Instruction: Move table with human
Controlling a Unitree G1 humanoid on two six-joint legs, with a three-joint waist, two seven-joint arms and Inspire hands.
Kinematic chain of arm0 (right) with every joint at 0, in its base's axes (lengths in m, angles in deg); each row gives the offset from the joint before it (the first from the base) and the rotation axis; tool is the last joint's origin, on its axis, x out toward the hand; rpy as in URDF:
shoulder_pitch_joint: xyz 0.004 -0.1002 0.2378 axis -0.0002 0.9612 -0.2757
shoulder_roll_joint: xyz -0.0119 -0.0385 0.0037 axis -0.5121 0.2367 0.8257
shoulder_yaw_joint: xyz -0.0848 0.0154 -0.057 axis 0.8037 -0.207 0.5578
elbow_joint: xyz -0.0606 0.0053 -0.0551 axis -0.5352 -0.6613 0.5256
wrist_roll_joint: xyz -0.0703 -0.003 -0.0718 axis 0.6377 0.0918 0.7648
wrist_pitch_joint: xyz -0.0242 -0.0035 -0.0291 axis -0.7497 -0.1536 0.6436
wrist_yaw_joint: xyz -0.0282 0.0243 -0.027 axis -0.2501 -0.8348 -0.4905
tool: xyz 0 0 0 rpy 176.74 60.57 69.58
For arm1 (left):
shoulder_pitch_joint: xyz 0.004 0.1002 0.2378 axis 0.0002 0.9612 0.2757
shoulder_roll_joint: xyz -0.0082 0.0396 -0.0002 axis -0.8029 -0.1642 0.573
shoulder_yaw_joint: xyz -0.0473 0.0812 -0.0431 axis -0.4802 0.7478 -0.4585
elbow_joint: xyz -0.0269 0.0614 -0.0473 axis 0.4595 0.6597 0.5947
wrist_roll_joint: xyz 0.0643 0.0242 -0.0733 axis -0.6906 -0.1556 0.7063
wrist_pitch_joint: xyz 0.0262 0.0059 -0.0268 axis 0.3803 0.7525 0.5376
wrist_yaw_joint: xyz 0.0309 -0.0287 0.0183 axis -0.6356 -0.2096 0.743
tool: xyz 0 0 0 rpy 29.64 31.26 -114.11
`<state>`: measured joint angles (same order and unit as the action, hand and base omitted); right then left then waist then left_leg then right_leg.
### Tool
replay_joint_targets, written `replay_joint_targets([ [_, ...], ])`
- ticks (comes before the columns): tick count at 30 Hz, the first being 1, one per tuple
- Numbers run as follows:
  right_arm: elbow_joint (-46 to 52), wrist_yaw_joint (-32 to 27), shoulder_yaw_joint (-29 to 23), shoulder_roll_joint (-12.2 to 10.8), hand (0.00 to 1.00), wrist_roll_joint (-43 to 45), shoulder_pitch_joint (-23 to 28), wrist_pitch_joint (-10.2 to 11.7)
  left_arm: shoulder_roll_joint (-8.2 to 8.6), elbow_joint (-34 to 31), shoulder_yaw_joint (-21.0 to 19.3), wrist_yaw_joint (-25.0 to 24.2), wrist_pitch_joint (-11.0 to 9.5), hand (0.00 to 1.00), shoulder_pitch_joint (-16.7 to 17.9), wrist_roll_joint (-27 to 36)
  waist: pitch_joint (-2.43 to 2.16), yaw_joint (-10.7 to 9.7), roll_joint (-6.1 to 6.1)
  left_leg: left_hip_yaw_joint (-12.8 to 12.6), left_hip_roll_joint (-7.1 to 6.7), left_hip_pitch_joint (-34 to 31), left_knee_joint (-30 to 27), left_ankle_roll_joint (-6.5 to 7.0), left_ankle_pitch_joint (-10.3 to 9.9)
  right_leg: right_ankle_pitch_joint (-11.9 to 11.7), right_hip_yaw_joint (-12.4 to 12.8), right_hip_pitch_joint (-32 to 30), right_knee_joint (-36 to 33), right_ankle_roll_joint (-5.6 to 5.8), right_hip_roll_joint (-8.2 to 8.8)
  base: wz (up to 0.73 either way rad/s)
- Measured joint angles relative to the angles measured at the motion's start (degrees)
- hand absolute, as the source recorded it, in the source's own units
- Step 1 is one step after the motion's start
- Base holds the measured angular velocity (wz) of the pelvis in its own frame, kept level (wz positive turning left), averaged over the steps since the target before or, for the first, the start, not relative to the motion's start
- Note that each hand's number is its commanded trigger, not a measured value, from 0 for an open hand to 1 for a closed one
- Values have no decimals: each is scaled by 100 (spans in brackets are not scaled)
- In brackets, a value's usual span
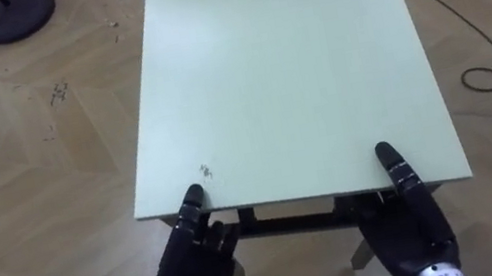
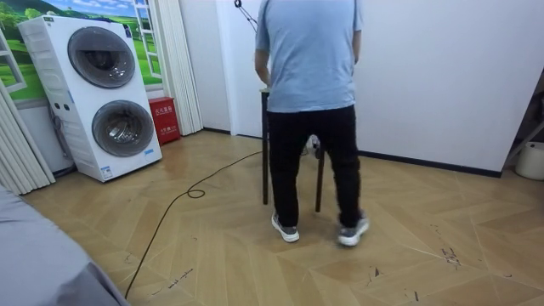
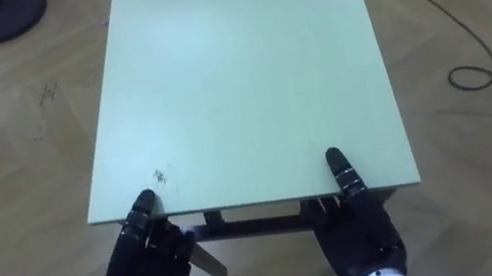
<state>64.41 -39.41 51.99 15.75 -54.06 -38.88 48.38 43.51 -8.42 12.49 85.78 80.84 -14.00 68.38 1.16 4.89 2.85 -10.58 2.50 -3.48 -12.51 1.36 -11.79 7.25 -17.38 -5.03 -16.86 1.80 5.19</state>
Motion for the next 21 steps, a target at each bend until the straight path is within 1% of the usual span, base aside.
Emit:
replay_joint_targets([
  [1, 0, 0, -1, 2, 100, 0, 1, -7, 1, 0, -6, -5, 0, 100, 7, -1, 6, 6, -10, 17, -27, 3, 8, 12, 7, 31, -5, -1, -46, 37, 33, 34],
  [2, 0, 0, 3, -11, 100, -22, 3, -34, 0, 4, -18, -7, 1, 100, 15, 7, 25, 12, -38, 89, -56, 13, 6, 24, 14, 115, -9, -7, -189, 57, 109, 42],
  [3, 0, 0, 6, -1, 100, -36, 10, -37, -7, 3, -24, -7, 1, 100, 17, 17, 51, 4, -77, 189, -143, 2, -9, 47, 28, 182, -11, -8, -320, 101, 202, 49],
  [4, 0, 0, -10, -4, 100, -37, 21, -41, -7, 4, -27, -7, 2, 100, 17, 17, 61, 0, -93, 228, -160, -4, -10, 69, 40, 206, -16, -9, -380, 119, 240, 60],
  [5, 0, 0, -5, -21, 100, -36, 42, -60, -12, 4, -30, -7, 2, 100, 17, 13, 78, -4, -120, 345, -244, -7, -10, 94, 55, 236, -10, -5, -504, 158, 293, 68],
  [6, 0, 0, 16, -27, 100, -45, 80, -76, -43, 12, -25, -7, 2, 100, 16, 4, 90, -27, -142, 544, -264, -23, -25, 128, 75, 257, 5, -1, -630, 176, 340, 74],
  [7, 0, 0, 16, -34, 100, -45, 104, -75, -54, 13, -17, -7, 2, 100, 16, 5, 94, -49, -148, 684, -292, -30, -36, 145, 85, 268, 24, 1, -706, 176, 358, 95],
  [8, 0, 1, -19, -62, 100, -42, 166, -81, -60, 32, 1, -7, -2, 100, 18, 3, 98, -158, -156, 984, -356, -65, -93, 166, 97, 334, 184, 0, -763, 143, 352, 114],
  [9, 16, 8, -24, -106, 100, -41, 245, -97, -113, 32, 12, -9, -1, 100, 17, 3, 72, -197, -201, 1264, -457, -153, -173, 173, 100, 523, 528, 66, -486, 107, 280, 115],
  [10, 22, 13, -22, -149, 100, -41, 257, -106, -131, 32, 1, -22, -2, 100, 11, 2, 73, -202, -239, 1352, -515, -208, -224, 173, 100, 545, 683, 108, -207, 100, 222, 105],
  [11, 21, 16, -20, -188, 100, -42, 266, -124, -91, 61, -52, -30, 0, 100, 4, -21, 70, -225, -253, 1503, -598, -287, -265, 170, 105, 552, 852, 220, -43, 187, 154, 87],
  [12, 7, 16, -6, -227, 100, -40, 271, -136, -48, 66, -94, -30, 3, 100, 38, -78, 78, -222, -205, 1565, -618, -297, -270, 144, 125, 456, 829, 320, 14, 188, 86, 79],
  [15, 0, 16, 30, -229, 100, -57, 280, -163, -13, 63, -156, -82, 4, 100, 70, -183, 76, -69, -210, 1528, -577, -297, -270, 105, 151, 448, 596, 512, 160, 176, 54, 50],
  [16, 0, 16, 36, -231, 100, -60, 281, -162, -14, 63, -163, -82, 4, 100, 72, -188, 76, -28, -210, 1527, -574, -304, -268, 102, 154, 448, 570, 532, 180, 176, 47, 33],
  [18, 0, 16, 110, -230, 100, -61, 279, -149, -13, 62, -221, -142, -2, 100, 142, -201, 74, 158, -218, 1533, -551, -296, -255, 96, 157, 435, 615, 595, 263, 154, 3, 13],
  [19, 0, 16, 138, -229, 100, -61, 279, -143, -14, 61, -235, -153, -14, 100, 165, -200, 71, 196, -225, 1538, -550, -295, -255, 95, 157, 433, 610, 611, 285, 150, -1, 15],
  [20, 1, 16, 208, -205, 100, -57, 273, -126, -31, 44, -261, -177, -37, 100, 212, -191, 67, 239, -227, 1581, -554, -332, -270, 93, 159, 429, 565, 632, 317, 144, -11, 29],
  [21, 2, 17, 273, -183, 100, -58, 273, -61, -57, 19, -278, -177, -38, 100, 235, -189, 60, 250, -238, 1671, -576, -411, -309, 82, 165, 429, 466, 629, 333, 144, -12, 41],
])
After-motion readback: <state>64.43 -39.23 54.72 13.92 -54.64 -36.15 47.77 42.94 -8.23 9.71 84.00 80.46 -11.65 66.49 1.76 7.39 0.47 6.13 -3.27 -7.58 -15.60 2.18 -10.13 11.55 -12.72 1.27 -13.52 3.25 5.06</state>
